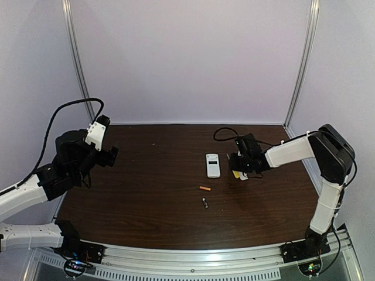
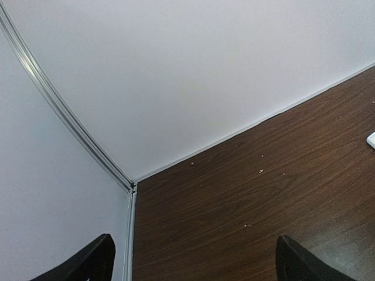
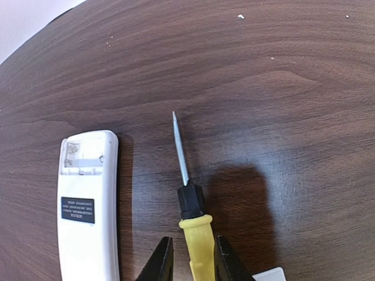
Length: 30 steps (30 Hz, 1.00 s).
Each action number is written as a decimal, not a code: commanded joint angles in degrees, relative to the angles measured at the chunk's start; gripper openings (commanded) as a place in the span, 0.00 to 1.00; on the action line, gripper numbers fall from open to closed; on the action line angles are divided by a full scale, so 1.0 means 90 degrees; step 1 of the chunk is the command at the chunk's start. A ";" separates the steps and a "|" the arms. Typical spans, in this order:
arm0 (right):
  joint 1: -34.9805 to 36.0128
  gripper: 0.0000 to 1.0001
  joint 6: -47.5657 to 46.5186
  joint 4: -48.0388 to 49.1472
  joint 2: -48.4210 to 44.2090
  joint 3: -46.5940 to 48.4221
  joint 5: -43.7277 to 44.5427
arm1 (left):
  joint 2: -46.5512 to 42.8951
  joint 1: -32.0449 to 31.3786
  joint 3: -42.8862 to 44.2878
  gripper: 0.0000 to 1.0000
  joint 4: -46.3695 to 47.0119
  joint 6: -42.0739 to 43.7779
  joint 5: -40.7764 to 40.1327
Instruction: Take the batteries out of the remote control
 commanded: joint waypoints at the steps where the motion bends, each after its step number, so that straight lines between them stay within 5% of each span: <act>1: 0.0010 0.26 0.0002 -0.0113 -0.0384 -0.0081 -0.0006 | -0.0100 0.0027 -0.0083 0.98 0.0208 0.0078 0.0121; 15: 0.0011 0.35 -0.0760 -0.0358 -0.1762 -0.0121 0.0447 | -0.0134 0.0027 -0.0099 0.97 0.0188 -0.0003 0.0162; 22: 0.0000 0.55 -0.1240 -0.0646 -0.2452 -0.0209 0.0928 | -0.0089 0.0027 -0.0149 0.97 0.0254 -0.0027 0.0122; 30: -0.0053 0.95 -0.1805 -0.0625 -0.3153 -0.0576 0.1475 | 0.0045 0.0027 -0.0375 0.97 0.0766 -0.0020 -0.0028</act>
